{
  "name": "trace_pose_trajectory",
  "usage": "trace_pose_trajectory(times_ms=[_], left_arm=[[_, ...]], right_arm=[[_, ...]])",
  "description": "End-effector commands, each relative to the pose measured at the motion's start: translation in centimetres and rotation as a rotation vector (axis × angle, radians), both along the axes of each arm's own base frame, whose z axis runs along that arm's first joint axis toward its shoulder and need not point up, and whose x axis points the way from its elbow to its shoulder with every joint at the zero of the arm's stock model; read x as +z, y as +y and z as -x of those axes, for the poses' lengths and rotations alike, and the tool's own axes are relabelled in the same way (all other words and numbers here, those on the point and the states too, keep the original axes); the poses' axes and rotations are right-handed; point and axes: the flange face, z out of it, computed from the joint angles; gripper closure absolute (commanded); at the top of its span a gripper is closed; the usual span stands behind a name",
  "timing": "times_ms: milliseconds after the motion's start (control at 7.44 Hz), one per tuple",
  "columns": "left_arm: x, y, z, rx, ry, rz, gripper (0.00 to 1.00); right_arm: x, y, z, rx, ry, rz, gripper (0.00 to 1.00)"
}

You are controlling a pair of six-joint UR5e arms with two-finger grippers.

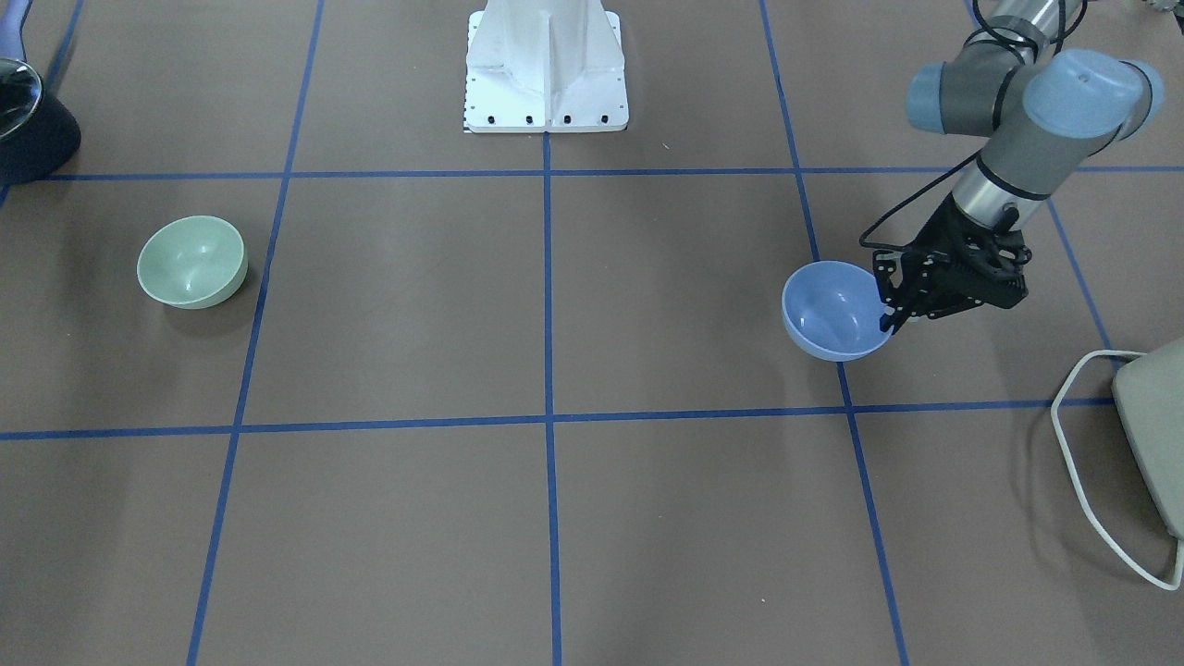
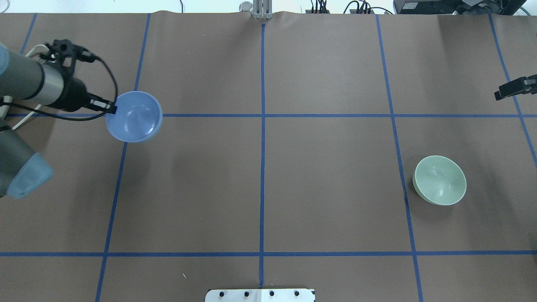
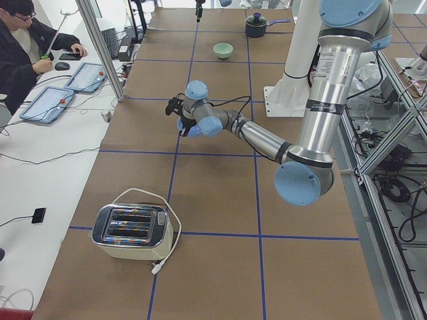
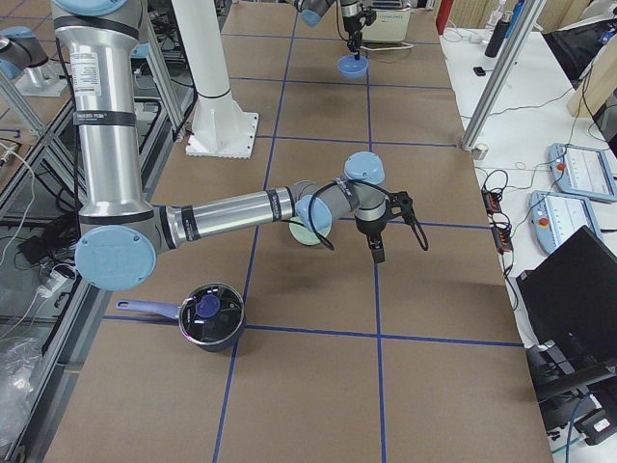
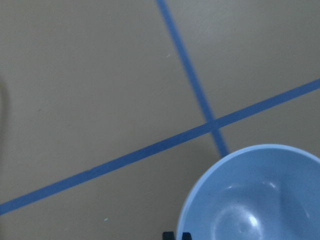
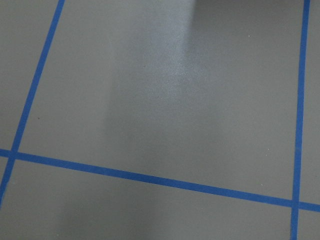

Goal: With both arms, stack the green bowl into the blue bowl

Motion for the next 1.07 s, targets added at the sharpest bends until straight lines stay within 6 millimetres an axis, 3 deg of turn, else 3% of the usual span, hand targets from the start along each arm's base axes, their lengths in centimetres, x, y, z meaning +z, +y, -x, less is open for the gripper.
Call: trace_pose_trajectory(times_ms=[0, 134, 269, 403, 940], left_arm=[[-11.5, 1.6, -12.4, 0.084, 0.006, 0.084, 1.0], [-13.7, 1.7, -17.1, 0.074, -0.002, 0.09, 1.0], [-14.3, 2.0, -20.9, 0.063, -0.03, 0.094, 1.0], [-13.9, 2.9, -22.6, 0.073, -0.047, 0.089, 1.0], [-14.2, 4.6, -24.9, 0.104, -0.04, 0.089, 1.0]], right_arm=[[0.0, 0.0, 0.0, -0.001, -0.001, 0.001, 0.0], [0.1, 0.0, 0.1, -0.002, -0.002, -0.001, 0.0], [0.0, 0.0, 0.1, -0.002, -0.003, -0.002, 0.0], [0.0, 0.0, 0.1, -0.002, -0.003, -0.002, 0.0], [0.2, 0.1, 0.1, -0.002, -0.002, -0.001, 0.0]])
